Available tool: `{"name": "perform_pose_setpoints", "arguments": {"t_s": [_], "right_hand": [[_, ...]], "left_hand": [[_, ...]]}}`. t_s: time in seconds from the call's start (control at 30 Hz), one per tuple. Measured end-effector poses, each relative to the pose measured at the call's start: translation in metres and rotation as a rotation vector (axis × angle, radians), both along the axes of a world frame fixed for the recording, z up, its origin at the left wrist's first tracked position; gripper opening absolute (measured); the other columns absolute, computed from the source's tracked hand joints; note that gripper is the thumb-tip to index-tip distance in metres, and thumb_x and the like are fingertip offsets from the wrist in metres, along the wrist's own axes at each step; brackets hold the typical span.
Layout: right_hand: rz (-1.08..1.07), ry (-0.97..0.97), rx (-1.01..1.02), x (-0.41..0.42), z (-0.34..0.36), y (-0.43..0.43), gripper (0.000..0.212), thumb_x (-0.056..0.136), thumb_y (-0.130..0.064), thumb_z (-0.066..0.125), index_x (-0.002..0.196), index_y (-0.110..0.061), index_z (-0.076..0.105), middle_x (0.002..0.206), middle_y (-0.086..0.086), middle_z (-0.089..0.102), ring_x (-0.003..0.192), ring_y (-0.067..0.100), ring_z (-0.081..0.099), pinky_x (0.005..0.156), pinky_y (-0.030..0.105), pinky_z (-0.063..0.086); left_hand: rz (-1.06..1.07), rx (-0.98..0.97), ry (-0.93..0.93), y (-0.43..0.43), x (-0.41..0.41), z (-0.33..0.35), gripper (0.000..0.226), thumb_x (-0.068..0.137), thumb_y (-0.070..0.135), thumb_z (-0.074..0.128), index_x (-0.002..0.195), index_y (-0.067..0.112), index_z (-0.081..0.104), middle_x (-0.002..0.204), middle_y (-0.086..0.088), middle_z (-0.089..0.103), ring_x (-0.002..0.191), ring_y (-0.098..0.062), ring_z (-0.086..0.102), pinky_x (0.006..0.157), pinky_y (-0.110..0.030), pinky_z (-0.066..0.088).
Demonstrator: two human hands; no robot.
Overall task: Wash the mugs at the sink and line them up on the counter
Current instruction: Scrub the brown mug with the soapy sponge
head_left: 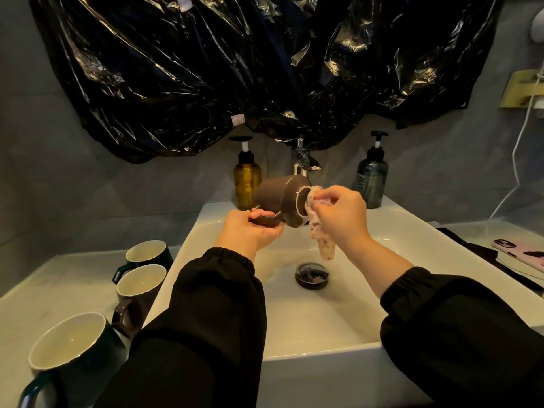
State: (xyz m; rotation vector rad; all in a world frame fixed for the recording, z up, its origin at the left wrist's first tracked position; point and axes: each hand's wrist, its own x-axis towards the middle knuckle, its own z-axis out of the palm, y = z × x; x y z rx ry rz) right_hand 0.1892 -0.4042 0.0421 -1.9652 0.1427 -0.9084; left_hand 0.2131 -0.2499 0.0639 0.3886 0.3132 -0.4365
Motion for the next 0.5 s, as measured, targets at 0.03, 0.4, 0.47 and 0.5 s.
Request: {"name": "perform_pose_setpoints", "arguments": {"t_s": [0.03,0.4,0.47,0.5], "right_hand": [[-0.009,-0.041,0.046,0.000,0.004,0.001,0.017,0.084,-0.009,0.067,0.100,-0.016,0.067,0.092,-0.004,0.061,0.089,0.012,0.059,0.062,0.005,0.039],[0.060,0.004,0.096,-0.006,0.012,-0.005,0.003,0.084,-0.017,0.069,0.086,-0.014,0.070,0.078,-0.005,0.063,0.074,0.004,0.058,0.055,0.010,0.043],[0.087,-0.177,-0.028,-0.008,0.012,0.005,0.006,0.083,-0.010,0.069,0.084,-0.016,0.067,0.083,-0.002,0.063,0.078,0.003,0.056,0.062,0.005,0.040],[0.119,-0.215,-0.128,-0.010,0.009,0.012,0.008,0.082,-0.008,0.070,0.084,-0.016,0.066,0.085,-0.003,0.062,0.079,0.003,0.055,0.065,0.004,0.039]], "left_hand": [[-0.007,-0.004,-0.007,-0.001,-0.001,0.001,0.022,0.100,0.014,0.034,0.083,0.009,0.047,0.050,-0.001,0.037,0.044,-0.008,0.031,0.054,-0.033,0.038],[0.053,-0.003,-0.018,0.000,0.000,0.002,0.025,0.100,0.017,0.032,0.081,0.009,0.045,0.039,-0.001,0.035,0.039,-0.008,0.030,0.061,-0.030,0.041],[0.047,-0.035,0.001,-0.001,0.000,0.002,0.026,0.101,0.017,0.031,0.078,0.010,0.043,0.043,0.000,0.035,0.041,-0.008,0.030,0.058,-0.032,0.040],[0.045,-0.055,0.011,-0.001,0.000,0.002,0.027,0.101,0.018,0.030,0.078,0.010,0.042,0.047,0.001,0.035,0.042,-0.008,0.030,0.057,-0.033,0.040]]}}
